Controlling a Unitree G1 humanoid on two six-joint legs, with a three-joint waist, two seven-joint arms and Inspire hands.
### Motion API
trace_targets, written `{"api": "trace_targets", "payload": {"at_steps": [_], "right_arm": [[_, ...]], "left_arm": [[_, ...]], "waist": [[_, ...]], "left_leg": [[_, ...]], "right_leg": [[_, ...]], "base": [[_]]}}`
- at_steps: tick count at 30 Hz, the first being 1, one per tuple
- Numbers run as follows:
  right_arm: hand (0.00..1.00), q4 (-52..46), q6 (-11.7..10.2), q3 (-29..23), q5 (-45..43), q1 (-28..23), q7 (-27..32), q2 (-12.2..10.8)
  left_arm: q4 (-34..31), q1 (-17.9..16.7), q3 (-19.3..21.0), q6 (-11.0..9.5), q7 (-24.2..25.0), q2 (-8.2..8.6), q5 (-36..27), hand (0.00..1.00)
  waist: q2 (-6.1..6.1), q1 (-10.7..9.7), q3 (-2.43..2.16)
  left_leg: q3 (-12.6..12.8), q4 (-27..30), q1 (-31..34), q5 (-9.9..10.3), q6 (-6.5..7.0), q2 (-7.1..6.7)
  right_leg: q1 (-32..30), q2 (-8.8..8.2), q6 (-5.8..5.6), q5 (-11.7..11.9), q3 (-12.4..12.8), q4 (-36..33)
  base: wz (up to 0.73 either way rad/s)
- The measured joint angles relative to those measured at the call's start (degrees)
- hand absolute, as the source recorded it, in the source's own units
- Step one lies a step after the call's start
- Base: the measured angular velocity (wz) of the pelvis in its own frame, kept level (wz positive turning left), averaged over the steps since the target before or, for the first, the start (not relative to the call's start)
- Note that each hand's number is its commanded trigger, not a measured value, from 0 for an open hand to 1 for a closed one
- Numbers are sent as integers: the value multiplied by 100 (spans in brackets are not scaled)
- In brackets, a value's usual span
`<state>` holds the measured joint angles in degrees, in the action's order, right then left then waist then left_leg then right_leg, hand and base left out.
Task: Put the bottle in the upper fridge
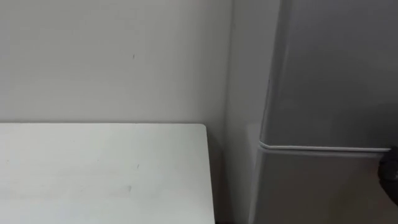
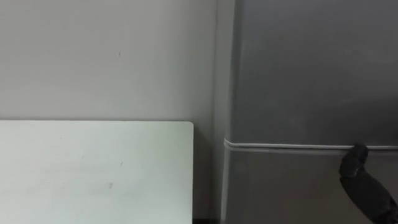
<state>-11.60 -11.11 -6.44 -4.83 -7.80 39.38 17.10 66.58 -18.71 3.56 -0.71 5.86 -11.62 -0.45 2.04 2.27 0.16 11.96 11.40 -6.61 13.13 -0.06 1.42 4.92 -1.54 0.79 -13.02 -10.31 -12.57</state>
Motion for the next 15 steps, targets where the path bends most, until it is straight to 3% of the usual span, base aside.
{"api": "trace_targets", "payload": {"at_steps": [15], "right_arm": [[0, -47, 216, 22, -18, 12, -89, 28]], "left_arm": [[-21, 26, -2, 48, 140, -11, 3, 0]], "waist": [[63, 26, -6]], "left_leg": [[15, 12, 6, -1, -1, 11]], "right_leg": [[-15, 2, 15, 13, -1, -9]], "base": [[0]]}}
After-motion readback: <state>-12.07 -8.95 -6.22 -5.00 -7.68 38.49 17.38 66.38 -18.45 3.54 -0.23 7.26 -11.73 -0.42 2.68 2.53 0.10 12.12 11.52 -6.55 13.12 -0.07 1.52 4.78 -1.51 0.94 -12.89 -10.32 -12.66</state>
